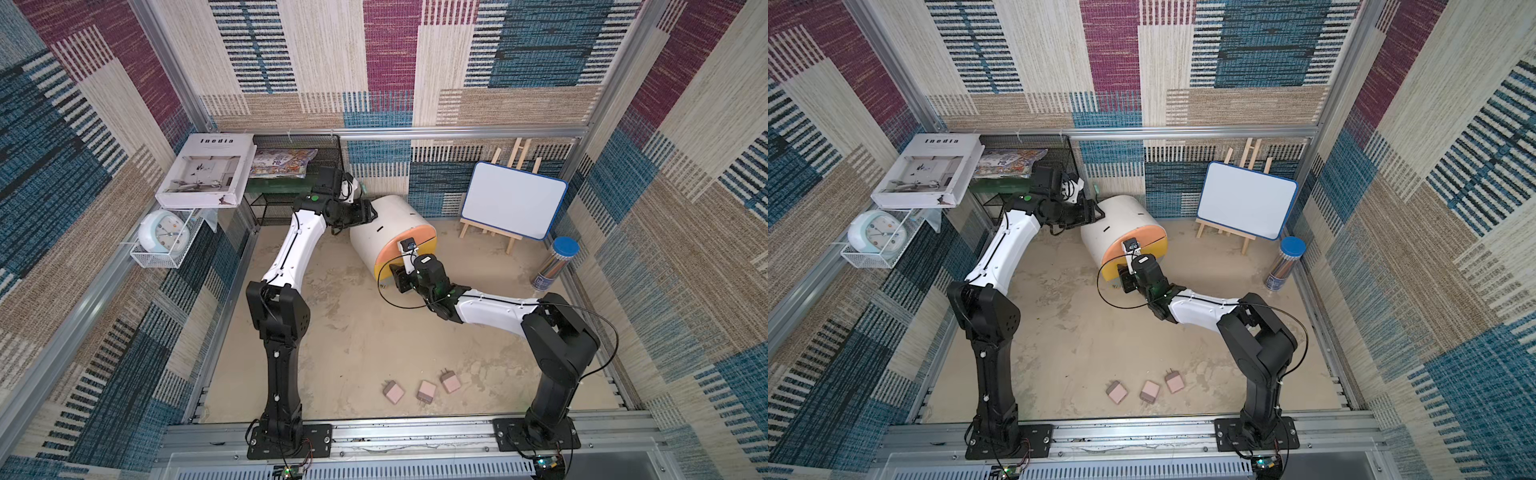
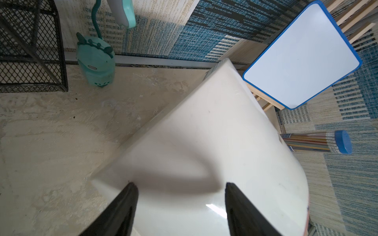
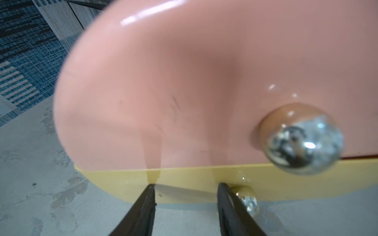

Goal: Place the plugs into the drawer by color
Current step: Close the drawer in the storage box, then open the drawer in the storage box.

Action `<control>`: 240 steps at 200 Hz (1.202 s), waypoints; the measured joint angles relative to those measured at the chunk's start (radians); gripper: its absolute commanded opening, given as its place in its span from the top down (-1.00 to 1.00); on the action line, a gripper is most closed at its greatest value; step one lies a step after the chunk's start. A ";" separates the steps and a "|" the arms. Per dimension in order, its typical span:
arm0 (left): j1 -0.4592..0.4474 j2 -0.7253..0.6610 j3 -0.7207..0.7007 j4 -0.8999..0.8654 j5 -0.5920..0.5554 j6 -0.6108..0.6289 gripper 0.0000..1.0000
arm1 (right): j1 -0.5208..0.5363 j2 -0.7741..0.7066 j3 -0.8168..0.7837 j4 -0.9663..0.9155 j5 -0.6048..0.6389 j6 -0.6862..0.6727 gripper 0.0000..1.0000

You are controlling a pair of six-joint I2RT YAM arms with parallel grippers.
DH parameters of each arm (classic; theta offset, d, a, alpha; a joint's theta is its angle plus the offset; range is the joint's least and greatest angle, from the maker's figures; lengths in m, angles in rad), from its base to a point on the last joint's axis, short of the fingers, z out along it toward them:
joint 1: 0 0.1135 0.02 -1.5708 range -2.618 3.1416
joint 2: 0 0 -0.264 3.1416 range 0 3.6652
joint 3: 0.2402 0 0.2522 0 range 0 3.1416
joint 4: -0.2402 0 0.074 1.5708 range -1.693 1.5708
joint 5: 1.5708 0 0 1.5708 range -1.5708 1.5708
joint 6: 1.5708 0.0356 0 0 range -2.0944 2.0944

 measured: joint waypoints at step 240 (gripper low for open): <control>-0.034 -0.163 -0.192 0.001 0.030 -0.021 -0.42 | -0.188 -0.204 -0.323 0.084 -0.346 0.426 0.09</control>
